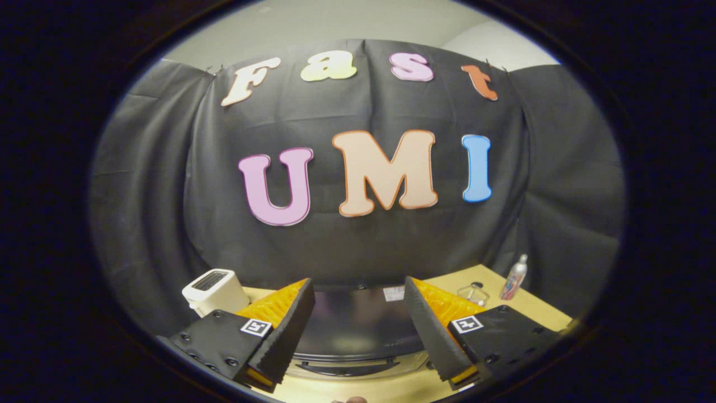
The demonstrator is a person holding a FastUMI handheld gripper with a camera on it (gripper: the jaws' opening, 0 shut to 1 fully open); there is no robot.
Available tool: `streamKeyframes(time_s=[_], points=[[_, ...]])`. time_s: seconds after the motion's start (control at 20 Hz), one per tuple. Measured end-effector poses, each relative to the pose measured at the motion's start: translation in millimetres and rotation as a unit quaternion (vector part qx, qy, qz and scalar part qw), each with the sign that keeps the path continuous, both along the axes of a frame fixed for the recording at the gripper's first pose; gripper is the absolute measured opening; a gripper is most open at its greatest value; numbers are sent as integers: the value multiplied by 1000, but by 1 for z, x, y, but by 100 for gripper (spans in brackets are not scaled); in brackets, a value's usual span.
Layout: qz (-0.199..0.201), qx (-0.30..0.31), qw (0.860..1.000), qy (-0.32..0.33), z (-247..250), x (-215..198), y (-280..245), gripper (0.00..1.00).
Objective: Open the toaster oven, put the food inside, and close the toaster oven door.
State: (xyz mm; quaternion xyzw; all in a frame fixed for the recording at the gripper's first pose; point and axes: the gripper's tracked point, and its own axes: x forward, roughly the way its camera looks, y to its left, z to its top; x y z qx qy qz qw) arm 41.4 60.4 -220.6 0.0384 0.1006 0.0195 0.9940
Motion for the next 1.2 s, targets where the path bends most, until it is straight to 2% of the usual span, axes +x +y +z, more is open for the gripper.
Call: streamKeyframes(time_s=[0.2,0.5,0.75,1.0,1.2], points=[[-2,-16,999,52,-51,-2,2,100],[-3,-15,995,101,-99,-6,6,100],[-3,-30,992,126,-125,-10,6,100],[-7,-26,994,108,-126,-11,8,100],[10,-28,993,111,-126,-16,9,100]])
